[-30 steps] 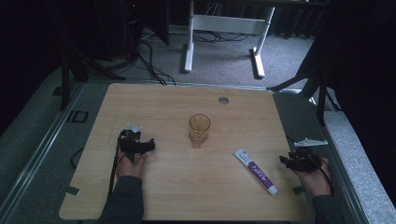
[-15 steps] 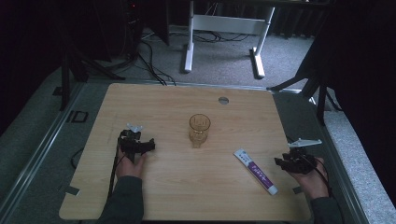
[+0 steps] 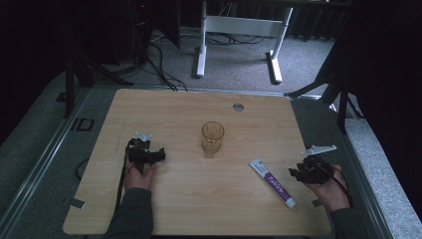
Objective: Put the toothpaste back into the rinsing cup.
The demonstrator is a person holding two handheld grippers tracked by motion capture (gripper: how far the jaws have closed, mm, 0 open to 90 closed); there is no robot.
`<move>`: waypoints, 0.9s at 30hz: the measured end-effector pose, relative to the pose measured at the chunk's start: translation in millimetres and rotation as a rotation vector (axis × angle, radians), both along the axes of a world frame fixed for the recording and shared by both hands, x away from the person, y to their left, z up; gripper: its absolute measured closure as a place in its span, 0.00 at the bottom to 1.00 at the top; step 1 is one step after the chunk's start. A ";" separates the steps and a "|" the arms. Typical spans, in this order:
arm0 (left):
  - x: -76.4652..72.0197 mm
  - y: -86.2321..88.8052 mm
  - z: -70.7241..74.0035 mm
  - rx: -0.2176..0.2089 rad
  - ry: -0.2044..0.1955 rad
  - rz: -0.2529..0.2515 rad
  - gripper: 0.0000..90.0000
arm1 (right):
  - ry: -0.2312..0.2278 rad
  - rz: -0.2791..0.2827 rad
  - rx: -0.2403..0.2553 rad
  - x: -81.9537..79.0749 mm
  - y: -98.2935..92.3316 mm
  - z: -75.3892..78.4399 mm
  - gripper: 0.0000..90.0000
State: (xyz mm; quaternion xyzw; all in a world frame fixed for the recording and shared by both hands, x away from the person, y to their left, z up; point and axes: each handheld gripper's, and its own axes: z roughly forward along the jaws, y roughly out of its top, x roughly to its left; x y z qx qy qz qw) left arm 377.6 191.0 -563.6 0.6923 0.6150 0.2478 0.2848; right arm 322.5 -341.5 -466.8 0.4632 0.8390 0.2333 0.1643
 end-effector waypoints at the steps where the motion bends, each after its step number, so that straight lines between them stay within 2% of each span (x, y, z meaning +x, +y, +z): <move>1: 0.0 0.0 0.0 0.000 0.001 -0.001 0.11 | 0.004 0.004 0.000 0.1 1.0 0.5 0.65; 15: 0.0 0.0 0.0 0.000 0.001 -0.001 0.11 | 0.026 0.053 -0.023 3.4 12.1 4.5 0.65; 27: 0.0 0.0 0.0 0.001 0.001 -0.001 0.11 | 0.053 0.072 -0.039 4.6 20.4 -0.8 0.65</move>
